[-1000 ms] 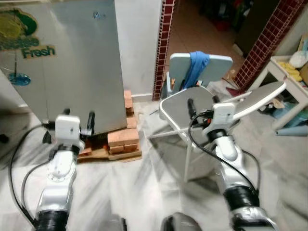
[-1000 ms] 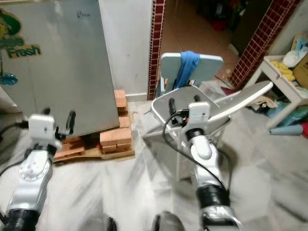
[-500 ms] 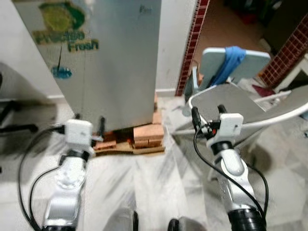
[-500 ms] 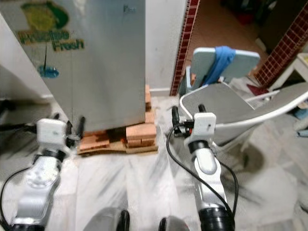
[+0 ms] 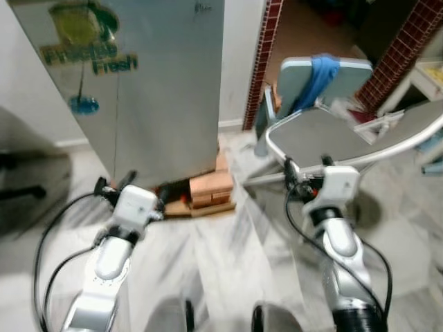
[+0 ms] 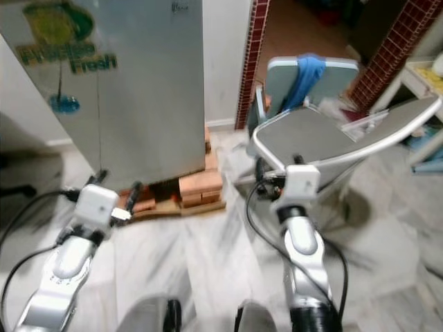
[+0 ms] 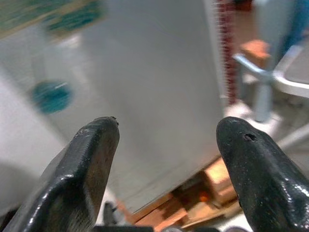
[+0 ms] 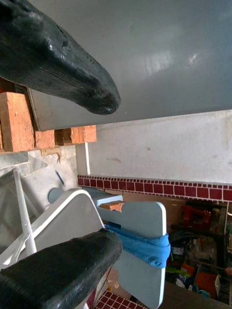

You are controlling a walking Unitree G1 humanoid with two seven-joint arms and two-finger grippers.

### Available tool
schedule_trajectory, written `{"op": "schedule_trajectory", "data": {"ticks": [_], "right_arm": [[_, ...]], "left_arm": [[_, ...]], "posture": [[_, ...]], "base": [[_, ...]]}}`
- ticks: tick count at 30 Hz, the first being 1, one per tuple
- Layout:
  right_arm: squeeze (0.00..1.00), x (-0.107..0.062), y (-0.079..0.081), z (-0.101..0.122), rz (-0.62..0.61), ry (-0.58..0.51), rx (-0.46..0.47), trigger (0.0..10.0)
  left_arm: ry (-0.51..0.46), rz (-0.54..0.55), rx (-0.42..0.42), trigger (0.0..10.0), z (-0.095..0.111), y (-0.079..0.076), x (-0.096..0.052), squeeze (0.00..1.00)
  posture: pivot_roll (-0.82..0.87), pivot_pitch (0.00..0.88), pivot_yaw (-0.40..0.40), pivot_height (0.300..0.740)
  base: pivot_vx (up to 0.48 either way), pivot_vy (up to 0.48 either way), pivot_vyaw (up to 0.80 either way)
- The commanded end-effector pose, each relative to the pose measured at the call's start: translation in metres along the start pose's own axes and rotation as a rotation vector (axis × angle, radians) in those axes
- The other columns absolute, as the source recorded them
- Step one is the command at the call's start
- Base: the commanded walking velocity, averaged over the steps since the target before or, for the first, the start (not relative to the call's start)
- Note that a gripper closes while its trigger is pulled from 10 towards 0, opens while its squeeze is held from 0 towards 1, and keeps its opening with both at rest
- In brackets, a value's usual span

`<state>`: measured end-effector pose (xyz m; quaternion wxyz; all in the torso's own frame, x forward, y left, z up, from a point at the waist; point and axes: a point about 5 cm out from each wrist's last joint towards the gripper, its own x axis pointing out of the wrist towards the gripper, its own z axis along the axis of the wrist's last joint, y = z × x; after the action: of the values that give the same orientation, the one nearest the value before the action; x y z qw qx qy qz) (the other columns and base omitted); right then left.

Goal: Restocking fridge

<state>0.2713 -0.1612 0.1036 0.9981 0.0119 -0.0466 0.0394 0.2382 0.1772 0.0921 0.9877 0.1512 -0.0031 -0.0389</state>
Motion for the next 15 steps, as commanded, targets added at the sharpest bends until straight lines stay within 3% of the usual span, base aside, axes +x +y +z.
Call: {"op": "schedule_trajectory", "data": {"ticks": [1, 10, 15], "right_arm": [[0.0, -0.002, -0.005, 0.002, -0.014, 0.0, -0.009, 10.0], [0.0, -0.003, -0.004, 0.002, 0.0, 0.005, -0.007, 10.0], [0.0, -0.022, -0.009, 0.001, 0.044, 0.041, -0.033, 10.0]], "left_arm": [[0.013, 0.008, -0.044, 10.0, 0.0, -0.004, 0.0, 0.0], [-0.031, 0.05, -0.07, 10.0, 0.008, -0.005, 0.006, 0.0], [-0.049, 0.066, -0.048, 10.0, 0.008, -0.001, 0.004, 0.0]], "posture": [[0.05, 0.118, 0.011, 0.74], [0.06, 0.12, 0.004, 0.74], [0.06, 0.119, 0.0, 0.74]], "base": [[0.0, 0.48, 0.0], [0.0, 0.48, 0.0], [0.0, 0.445, 0.0]]}}
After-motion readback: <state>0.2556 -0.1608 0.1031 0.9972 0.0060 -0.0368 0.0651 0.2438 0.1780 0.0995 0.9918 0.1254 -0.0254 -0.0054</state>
